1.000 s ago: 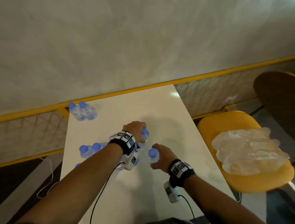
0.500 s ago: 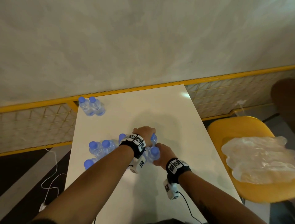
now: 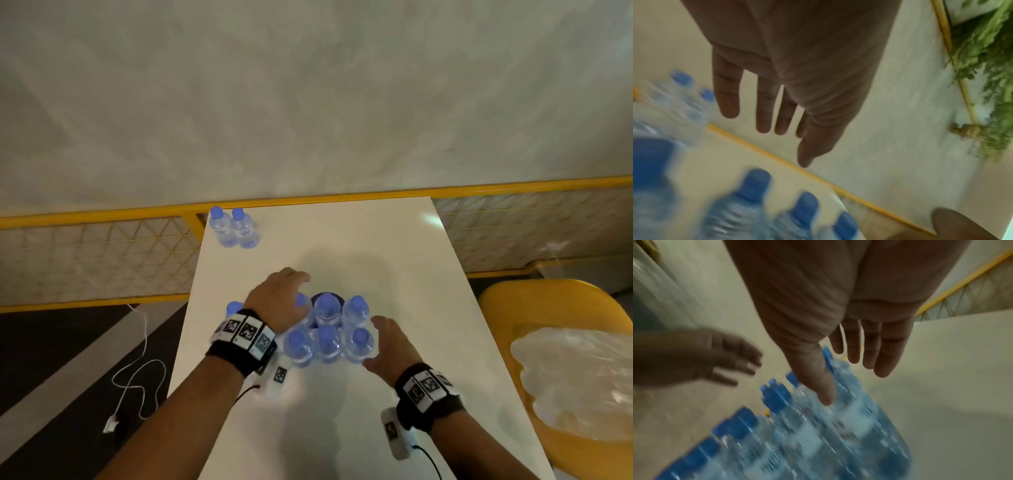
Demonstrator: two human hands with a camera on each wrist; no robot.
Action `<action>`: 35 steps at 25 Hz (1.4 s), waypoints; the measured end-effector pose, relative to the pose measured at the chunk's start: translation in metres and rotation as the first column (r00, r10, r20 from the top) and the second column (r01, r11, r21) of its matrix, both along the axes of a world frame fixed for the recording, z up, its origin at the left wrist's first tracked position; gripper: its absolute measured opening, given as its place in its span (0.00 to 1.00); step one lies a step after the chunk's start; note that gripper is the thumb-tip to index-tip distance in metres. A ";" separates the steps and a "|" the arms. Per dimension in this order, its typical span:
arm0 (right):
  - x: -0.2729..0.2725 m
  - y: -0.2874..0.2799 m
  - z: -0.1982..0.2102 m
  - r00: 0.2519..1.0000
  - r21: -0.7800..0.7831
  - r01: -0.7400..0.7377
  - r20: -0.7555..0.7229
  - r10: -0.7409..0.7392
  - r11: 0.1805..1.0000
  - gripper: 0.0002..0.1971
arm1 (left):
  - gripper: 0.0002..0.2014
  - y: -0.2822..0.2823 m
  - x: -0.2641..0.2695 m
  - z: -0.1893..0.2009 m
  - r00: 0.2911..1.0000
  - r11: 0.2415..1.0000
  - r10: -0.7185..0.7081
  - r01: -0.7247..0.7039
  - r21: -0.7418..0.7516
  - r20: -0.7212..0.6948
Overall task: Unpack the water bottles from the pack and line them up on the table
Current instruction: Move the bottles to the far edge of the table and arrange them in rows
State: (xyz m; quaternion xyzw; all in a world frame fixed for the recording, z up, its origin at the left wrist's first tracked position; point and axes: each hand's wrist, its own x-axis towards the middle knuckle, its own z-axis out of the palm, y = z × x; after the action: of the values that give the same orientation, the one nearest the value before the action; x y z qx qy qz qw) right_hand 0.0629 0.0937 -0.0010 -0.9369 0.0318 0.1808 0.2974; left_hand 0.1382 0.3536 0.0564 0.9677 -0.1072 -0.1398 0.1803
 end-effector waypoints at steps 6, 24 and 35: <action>0.032 0.084 0.084 0.937 0.141 -0.293 0.240 0.254 0.946 0.15 | 0.22 0.113 -0.068 -0.019 0.956 0.954 0.258 -0.229 0.192 -0.141; 0.129 0.299 0.027 0.631 -0.438 -0.726 -0.119 0.766 0.530 0.13 | 0.15 0.218 -0.017 -0.018 0.933 0.936 0.349 -0.344 0.069 -0.087; 0.225 0.291 0.047 0.878 -0.316 -0.452 0.008 0.479 0.834 0.16 | 0.16 0.206 0.148 -0.033 0.974 0.964 0.223 -0.227 0.139 0.045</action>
State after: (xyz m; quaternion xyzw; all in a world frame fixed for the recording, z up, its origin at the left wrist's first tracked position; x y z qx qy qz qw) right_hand 0.2878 0.3845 0.0463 -0.9577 -0.1824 0.2000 0.0976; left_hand 0.2864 0.5594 0.0232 0.9860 0.0112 -0.1116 0.1233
